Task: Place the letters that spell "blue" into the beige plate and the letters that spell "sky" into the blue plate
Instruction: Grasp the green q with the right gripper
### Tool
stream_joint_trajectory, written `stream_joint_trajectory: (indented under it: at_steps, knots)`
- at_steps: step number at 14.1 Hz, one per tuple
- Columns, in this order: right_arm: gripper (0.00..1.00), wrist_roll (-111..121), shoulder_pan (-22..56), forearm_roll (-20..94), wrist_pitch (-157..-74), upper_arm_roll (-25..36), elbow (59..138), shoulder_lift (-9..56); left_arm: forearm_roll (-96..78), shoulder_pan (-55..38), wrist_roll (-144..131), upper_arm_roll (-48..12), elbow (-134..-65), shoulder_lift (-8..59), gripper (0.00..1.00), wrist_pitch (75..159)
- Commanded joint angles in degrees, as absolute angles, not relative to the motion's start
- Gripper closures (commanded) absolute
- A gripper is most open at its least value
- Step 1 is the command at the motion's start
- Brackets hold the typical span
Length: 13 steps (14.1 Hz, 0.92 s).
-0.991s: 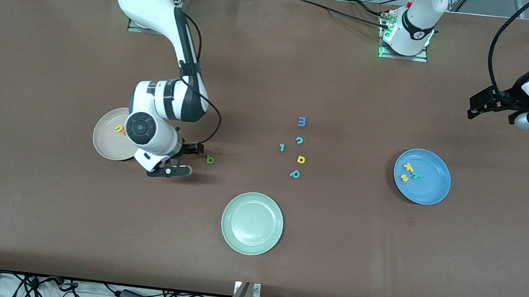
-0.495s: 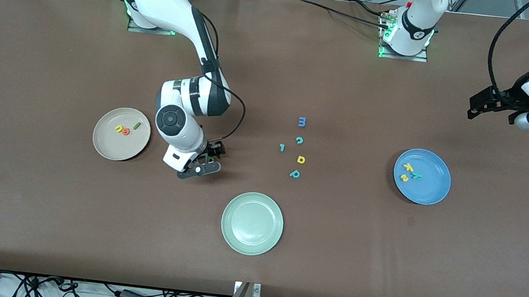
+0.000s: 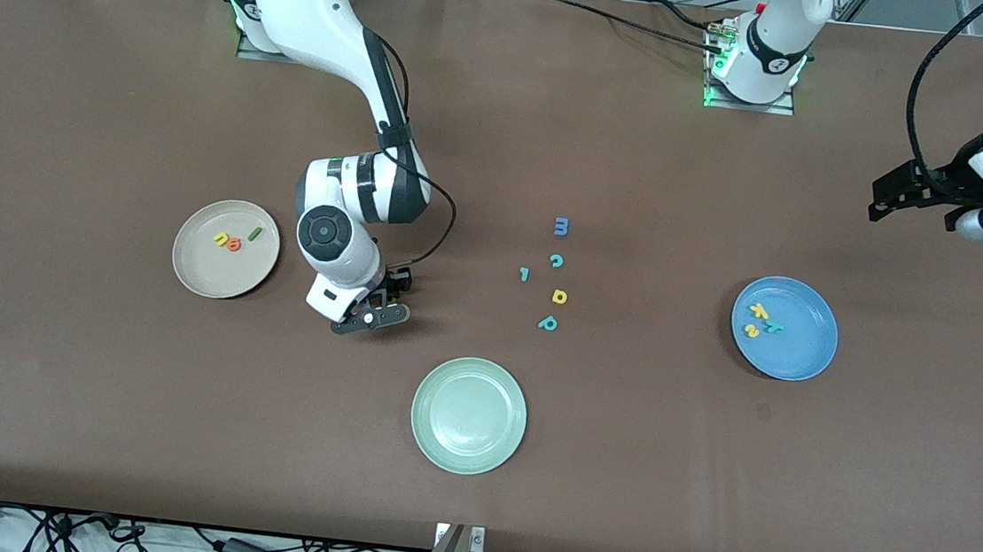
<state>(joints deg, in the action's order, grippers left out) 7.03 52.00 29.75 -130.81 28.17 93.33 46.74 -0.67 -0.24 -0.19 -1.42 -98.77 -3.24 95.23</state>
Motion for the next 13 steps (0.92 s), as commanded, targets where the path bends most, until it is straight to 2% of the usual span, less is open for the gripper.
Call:
stream_joint_trajectory:
  at_steps: [1,10,12,13]
  knots:
    - [0.5,5.71,51.77,28.92,-130.43,28.04,91.5,47.2,-1.49,-0.44,0.62,-1.23,-98.0,-2.99,0.0,94.57]
    - [0.53,4.75,52.03,28.74,-130.43,28.04,91.23,47.9,-1.49,-0.44,0.62,-1.14,-98.0,-3.08,0.0,94.48]
    - [0.58,4.83,52.03,28.74,-130.34,28.04,91.23,47.9,-1.5,-0.44,0.7,-1.14,-98.0,-2.99,0.0,94.48]
    - [0.66,4.92,52.03,28.65,-130.34,28.04,91.23,47.9,-1.49,-0.44,0.7,-1.23,-98.0,-2.99,0.0,94.48]
